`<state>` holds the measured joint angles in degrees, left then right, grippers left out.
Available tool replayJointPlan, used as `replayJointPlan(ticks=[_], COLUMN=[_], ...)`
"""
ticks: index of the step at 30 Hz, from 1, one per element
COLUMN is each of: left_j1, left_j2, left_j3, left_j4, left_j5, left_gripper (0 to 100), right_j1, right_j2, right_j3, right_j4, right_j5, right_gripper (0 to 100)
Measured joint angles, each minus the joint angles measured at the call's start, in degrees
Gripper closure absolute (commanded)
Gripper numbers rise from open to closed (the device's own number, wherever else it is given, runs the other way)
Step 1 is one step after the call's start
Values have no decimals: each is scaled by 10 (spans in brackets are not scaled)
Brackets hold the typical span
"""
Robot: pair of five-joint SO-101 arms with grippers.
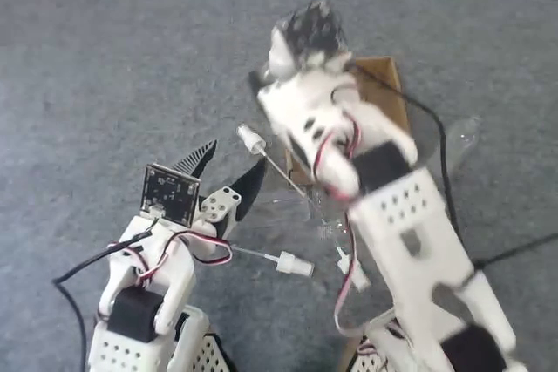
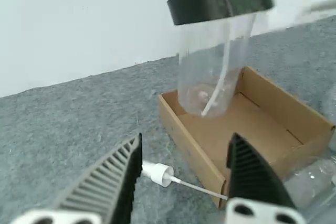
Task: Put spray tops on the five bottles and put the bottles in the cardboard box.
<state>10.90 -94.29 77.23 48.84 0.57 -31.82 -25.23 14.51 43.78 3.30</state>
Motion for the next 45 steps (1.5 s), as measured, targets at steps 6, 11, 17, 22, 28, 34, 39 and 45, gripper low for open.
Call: replayJointPlan(ticks=[6,11,17,22,28,34,39,45], left_j1=[-26,-63,-72,-72,-72,-72,-72,-72], left_j2=[0,-1,-2,-3,-3,-3,-3,-3], left_j3=[0,31,48,48,48,48,48,48], left_j4=[0,-41,-75,-76,-76,-76,-76,-76], left_j5=[0,1,1,1,1,1,1,1], left_gripper=[992,988,988,988,988,988,988,988], right_j1=[62,91,100,102,124,131,129,130], right_j2=[148,258,342,389,445,476,476,476], right_j3=[-109,-164,-171,-171,-174,-174,-174,-158], right_j4=[-7,-41,-104,-145,-193,-212,-213,-236], right_j5=[0,0,0,0,-4,-10,-10,-34], right_gripper=[993,993,993,993,993,993,993,993])
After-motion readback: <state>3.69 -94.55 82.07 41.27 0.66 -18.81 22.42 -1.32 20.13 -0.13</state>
